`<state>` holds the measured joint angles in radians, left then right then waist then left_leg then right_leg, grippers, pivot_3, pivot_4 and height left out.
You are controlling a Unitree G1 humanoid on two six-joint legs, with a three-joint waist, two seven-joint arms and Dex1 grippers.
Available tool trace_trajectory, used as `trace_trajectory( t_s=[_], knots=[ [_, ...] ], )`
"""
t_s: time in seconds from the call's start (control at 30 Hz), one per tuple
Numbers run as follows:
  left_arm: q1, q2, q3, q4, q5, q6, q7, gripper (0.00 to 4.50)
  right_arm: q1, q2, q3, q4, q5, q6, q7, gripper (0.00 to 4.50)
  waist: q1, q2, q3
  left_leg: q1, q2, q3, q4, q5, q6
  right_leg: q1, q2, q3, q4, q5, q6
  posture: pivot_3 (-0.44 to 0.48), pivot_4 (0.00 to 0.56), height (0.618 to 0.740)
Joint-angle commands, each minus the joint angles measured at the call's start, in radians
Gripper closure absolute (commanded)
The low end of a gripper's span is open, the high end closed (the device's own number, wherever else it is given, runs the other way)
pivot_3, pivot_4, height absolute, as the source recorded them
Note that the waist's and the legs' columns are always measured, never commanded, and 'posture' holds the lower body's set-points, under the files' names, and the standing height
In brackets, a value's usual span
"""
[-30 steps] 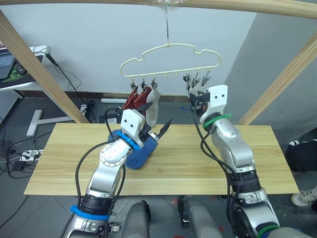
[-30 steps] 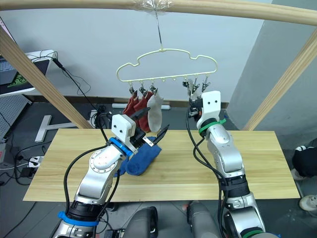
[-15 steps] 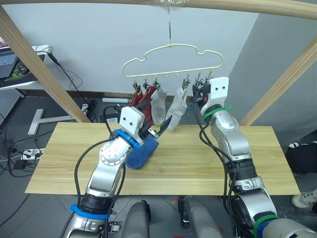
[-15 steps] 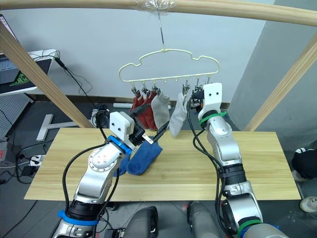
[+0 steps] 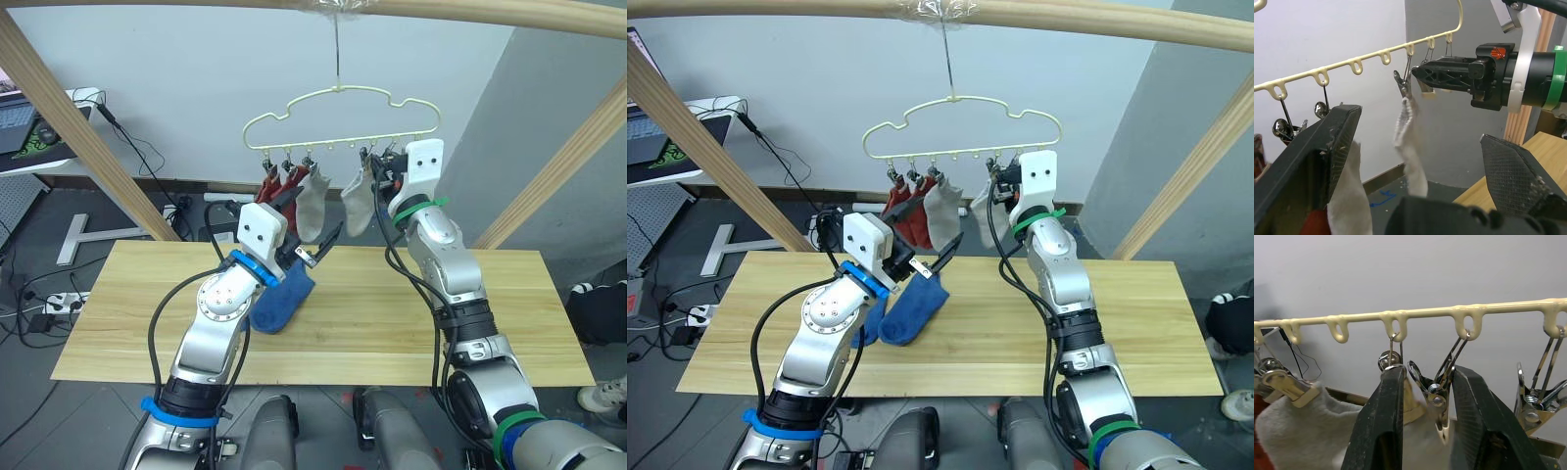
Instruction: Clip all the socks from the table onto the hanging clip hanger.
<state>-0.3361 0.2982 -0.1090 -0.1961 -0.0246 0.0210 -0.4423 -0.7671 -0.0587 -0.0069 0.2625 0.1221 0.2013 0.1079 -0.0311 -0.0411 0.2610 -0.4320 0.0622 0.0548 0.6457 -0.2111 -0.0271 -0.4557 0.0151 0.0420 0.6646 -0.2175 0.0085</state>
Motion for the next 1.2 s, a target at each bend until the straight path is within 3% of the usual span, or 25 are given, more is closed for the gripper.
trace_trajectory(
  t_s=[0.03,0.87,1.1,1.2],
  knots=[
    [-0.021,-0.010,0.009,-0.051,-0.013,0.000,0.009,0.00,-0.031,0.000,-0.015,-0.008,0.001,-0.029,0.003,3.01,0.000,0.000,0.000,0.000,0.000,0.000,0.000,0.000,0.000,0.000,0.000,0.000,0.000,0.000,0.000,0.037,0.215,0.740],
    [-0.035,-0.029,0.007,-0.082,-0.055,0.028,-0.003,0.00,-0.050,-0.009,-0.028,0.023,-0.004,-0.052,0.012,3.01,0.000,0.000,0.000,0.000,0.000,0.000,0.000,0.000,0.000,0.000,0.000,0.000,0.000,0.000,0.000,0.034,0.213,0.740],
    [-0.035,-0.030,0.007,-0.080,-0.055,0.029,-0.001,0.00,-0.051,-0.015,-0.036,0.033,-0.001,-0.055,0.020,4.49,0.000,0.000,0.000,0.000,0.000,0.000,0.000,0.000,0.000,0.000,0.000,0.000,0.000,0.000,0.000,0.034,0.216,0.740],
    [-0.027,-0.033,0.004,-0.084,-0.051,0.029,0.003,0.00,-0.045,-0.022,-0.049,0.029,0.008,-0.041,0.024,4.49,0.000,0.000,0.000,0.000,0.000,0.000,0.000,0.000,0.000,0.000,0.000,0.000,0.000,0.000,0.000,0.029,0.220,0.740]
  ],
)
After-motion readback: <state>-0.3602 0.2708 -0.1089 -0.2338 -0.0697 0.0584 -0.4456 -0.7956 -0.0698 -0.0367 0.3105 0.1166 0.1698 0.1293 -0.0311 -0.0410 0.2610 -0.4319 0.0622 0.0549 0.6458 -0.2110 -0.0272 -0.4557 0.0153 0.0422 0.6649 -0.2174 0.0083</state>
